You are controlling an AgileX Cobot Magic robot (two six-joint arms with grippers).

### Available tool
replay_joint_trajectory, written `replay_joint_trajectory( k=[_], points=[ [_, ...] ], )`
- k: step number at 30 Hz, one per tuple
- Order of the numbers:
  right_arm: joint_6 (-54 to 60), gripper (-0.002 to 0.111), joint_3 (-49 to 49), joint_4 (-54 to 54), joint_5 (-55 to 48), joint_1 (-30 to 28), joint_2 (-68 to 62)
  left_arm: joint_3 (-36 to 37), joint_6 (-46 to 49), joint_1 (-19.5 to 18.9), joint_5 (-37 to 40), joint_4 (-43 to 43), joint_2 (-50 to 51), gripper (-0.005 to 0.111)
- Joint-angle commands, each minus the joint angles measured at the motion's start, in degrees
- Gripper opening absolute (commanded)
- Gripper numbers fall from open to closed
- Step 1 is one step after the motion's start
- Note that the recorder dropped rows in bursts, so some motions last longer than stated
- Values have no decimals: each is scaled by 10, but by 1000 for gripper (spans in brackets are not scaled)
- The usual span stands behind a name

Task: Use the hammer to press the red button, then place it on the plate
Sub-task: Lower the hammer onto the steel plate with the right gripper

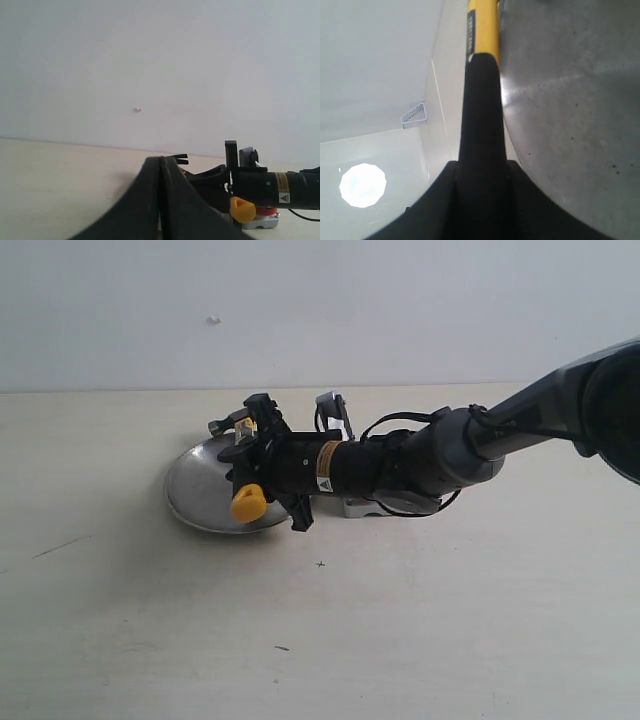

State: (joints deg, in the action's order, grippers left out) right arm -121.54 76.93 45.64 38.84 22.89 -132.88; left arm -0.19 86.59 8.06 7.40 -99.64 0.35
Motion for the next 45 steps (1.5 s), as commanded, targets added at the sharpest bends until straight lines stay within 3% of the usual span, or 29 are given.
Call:
replay_joint_trajectory(
  k=[1,28,36,45],
  points=[
    [0,0,11,-8,30,4,10,2,-1,-1,-1,-3,-4,0],
    [0,0,11,8,30,4,10,2,-1,-1,-1,-3,-4,0],
    [0,23,11,8,30,4,10,2,-1,-1,-1,-3,-4,0],
    [2,26,11,8,30,4,10,2,-1,-1,-1,-3,-4,0]
  ],
)
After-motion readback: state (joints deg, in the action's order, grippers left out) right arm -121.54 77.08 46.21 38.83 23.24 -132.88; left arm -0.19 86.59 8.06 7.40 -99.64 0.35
